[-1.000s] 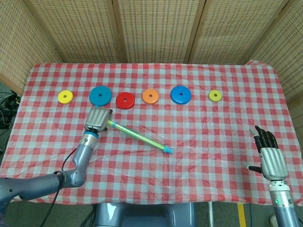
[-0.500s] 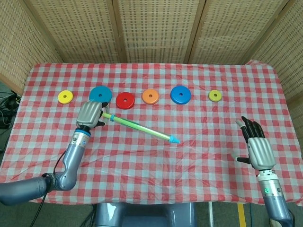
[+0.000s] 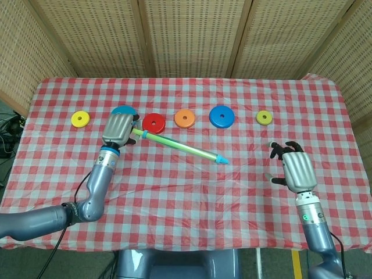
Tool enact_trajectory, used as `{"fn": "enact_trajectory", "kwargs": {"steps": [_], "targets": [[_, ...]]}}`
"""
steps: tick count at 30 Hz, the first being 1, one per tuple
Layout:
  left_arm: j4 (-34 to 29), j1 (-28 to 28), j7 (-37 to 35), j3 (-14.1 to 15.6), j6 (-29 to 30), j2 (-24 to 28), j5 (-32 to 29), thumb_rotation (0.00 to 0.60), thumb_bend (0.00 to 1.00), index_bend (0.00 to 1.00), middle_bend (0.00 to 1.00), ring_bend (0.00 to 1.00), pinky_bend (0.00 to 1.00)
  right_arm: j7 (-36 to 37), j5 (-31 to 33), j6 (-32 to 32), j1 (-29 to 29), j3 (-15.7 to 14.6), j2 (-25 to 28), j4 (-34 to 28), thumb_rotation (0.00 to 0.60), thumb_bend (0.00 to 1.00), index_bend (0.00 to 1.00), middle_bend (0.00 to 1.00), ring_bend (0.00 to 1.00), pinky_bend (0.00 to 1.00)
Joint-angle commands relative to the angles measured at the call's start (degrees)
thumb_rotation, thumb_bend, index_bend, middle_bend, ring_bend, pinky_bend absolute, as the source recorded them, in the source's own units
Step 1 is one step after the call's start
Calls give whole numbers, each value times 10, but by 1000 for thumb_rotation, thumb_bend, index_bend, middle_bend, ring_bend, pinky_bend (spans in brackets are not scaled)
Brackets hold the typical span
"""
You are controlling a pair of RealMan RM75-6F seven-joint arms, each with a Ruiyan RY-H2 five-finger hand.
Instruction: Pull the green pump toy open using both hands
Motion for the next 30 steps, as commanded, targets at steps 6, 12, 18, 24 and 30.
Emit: {"fn": "enact_trajectory", "kwargs": {"steps": [6, 12, 18, 24, 30], "targets": [[25, -30, 26, -3, -4, -23, -33, 600, 530, 850, 940, 855, 732, -46, 80, -49, 44, 25, -8, -33, 600, 160, 346, 800, 752, 394], [41, -47, 31, -9, -6, -40, -57, 600, 530, 849, 940, 855, 732, -66, 136, -80, 77, 41, -3, -41, 600, 193, 360, 881, 828, 445], [45, -61, 28, -18, -17, -50, -82, 600, 530, 850, 940, 855, 732, -76, 171, -87, 96, 41, -14, -40, 600, 203, 369, 891, 835, 448], [38, -73, 29, -23, -28, -47, -106, 600, 530, 849, 940, 855, 732, -72, 188, -84, 104, 33, -28, -30, 600, 219, 381, 897, 839, 451], [33, -80, 34, -19, -28, -40, -114, 600, 530, 849, 940, 855, 732, -65, 196, -83, 109, 26, -36, -20, 600, 229, 394, 900, 840, 454]]}}
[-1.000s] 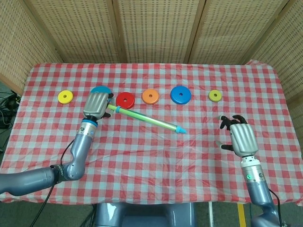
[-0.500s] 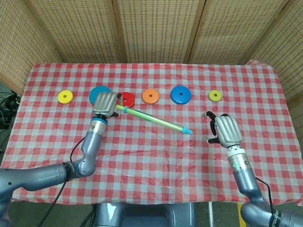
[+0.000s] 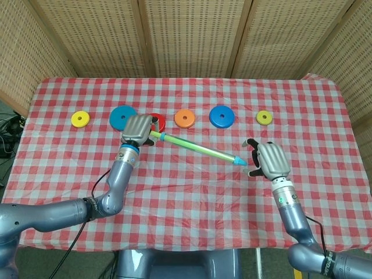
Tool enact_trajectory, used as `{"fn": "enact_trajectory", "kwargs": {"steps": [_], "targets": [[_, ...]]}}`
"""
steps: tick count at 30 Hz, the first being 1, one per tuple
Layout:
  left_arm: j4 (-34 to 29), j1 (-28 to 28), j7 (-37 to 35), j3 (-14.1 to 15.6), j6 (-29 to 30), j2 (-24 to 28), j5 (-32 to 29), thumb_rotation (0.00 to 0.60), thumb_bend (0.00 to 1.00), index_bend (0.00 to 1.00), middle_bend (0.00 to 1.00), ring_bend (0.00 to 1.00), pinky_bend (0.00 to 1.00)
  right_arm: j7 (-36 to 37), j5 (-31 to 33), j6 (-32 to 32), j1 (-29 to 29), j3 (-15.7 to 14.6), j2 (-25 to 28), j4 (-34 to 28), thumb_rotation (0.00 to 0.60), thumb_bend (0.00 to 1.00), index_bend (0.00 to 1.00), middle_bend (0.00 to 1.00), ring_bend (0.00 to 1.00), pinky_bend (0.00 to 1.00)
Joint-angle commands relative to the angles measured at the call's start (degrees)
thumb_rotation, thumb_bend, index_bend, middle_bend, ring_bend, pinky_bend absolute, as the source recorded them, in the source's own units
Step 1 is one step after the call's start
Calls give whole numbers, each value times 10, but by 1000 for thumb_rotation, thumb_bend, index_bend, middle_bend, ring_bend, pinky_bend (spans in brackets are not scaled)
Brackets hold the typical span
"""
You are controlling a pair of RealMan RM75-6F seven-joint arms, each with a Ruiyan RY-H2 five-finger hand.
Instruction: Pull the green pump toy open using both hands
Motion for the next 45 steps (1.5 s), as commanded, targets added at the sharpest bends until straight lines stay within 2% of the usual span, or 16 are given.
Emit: {"fn": "enact_trajectory", "kwargs": {"steps": [1, 17, 36, 45], "targets": [[-3, -3, 3, 2, 1, 3, -5, 600, 530, 849, 940, 855, 732, 2, 1, 2, 3, -2, -3, 3, 600, 232, 400, 902, 842, 456], [-16, -26, 10, 2, -4, 6, -58, 600, 529, 848, 940, 855, 732, -7, 1, 23, 14, -13, -11, -22, 600, 245, 430, 912, 852, 468], [-27, -34, 3, 16, -1, 14, -69, 600, 530, 848, 940, 855, 732, -14, 11, 21, 25, -27, -19, -10, 600, 292, 442, 935, 869, 468], [-35, -35, -2, 20, 0, 20, -69, 600, 529, 848, 940, 855, 732, -13, 8, 27, 26, -33, -30, 3, 600, 320, 520, 955, 884, 472]]}}
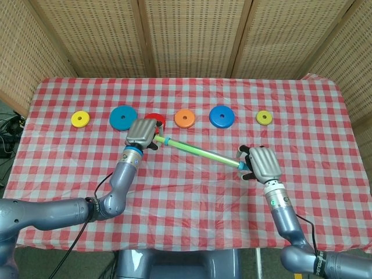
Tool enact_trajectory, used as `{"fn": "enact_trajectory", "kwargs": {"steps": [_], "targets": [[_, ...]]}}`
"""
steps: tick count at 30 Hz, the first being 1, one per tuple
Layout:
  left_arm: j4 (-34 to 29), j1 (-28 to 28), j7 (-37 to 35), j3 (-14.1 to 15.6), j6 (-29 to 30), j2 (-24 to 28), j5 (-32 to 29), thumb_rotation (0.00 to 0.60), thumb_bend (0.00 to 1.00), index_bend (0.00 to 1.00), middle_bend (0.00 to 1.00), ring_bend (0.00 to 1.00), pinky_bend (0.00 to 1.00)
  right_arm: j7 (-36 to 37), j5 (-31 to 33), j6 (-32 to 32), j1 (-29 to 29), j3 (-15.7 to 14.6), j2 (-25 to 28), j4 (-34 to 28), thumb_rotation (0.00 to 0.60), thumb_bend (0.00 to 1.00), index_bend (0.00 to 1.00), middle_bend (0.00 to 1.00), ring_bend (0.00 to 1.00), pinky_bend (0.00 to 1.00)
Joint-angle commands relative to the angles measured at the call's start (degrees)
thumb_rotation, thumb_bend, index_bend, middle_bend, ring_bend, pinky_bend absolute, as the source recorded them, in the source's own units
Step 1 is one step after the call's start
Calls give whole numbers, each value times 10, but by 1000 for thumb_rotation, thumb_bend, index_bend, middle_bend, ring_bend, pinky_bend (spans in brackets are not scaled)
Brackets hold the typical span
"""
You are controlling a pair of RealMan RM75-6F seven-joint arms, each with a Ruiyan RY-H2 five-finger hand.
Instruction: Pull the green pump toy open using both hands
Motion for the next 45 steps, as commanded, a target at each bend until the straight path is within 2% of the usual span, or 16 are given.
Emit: {"fn": "enact_trajectory", "kwargs": {"steps": [1, 14, 24, 45], "targets": [[0, -1, 1, 2, 0, 1, -3, 600, 529, 848, 940, 855, 732, -1, -2, 2, 0, -1, -2, -1, 600, 320, 520, 956, 884, 472], [-1, -7, -1, 7, -1, -1, -11, 600, 530, 848, 940, 855, 732, -16, 9, 3, 6, -4, -4, -5, 600, 337, 527, 972, 898, 472], [0, -8, -6, 11, -3, 0, -11, 600, 530, 847, 940, 855, 732, -21, 17, 3, 10, -5, -9, -5, 600, 482, 582, 989, 916, 474], [-16, 2, -23, 17, -3, 18, -8, 600, 530, 847, 940, 855, 732, -29, 22, 12, 7, -13, -10, 11, 600, 500, 649, 1000, 926, 474]]}}
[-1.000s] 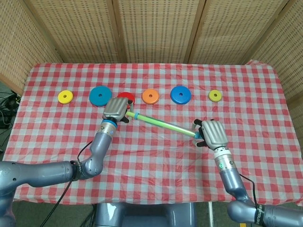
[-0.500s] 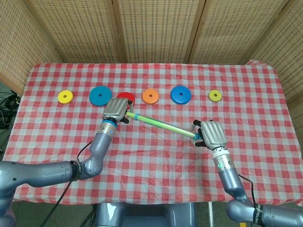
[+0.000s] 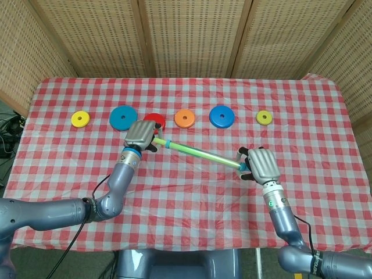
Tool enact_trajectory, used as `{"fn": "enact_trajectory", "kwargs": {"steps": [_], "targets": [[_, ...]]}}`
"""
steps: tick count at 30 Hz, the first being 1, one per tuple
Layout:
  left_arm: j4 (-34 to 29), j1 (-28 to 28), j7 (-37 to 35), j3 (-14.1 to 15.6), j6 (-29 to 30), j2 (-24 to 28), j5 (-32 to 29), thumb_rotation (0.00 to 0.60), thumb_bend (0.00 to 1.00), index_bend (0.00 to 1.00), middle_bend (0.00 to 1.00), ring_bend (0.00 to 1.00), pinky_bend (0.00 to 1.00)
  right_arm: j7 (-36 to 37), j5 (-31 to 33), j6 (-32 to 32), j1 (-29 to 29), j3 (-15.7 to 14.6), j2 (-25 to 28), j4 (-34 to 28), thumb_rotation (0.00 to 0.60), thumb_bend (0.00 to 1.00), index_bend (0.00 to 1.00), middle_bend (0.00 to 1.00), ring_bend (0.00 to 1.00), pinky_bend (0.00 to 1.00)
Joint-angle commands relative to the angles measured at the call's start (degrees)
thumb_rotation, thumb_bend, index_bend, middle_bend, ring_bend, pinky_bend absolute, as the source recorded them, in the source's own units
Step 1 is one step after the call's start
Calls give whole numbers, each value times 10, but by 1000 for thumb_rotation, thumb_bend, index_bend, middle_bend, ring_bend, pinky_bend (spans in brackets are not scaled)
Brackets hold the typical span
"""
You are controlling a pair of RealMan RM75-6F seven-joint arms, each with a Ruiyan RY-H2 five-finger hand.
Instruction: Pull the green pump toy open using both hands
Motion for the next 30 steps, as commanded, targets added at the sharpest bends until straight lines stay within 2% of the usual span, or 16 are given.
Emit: {"fn": "enact_trajectory", "kwargs": {"steps": [1, 30], "targets": [[-1, 2, -2, 1, 0, 3, 0, 600, 530, 847, 940, 855, 732, 4, 1, -1, -3, -1, 2, 6, 600, 500, 649, 1000, 926, 474], [-17, 31, -16, 27, 1, 43, 7, 600, 529, 847, 940, 855, 732, 29, 0, 30, -42, 6, 40, 31, 600, 498, 658, 1000, 926, 474]]}}
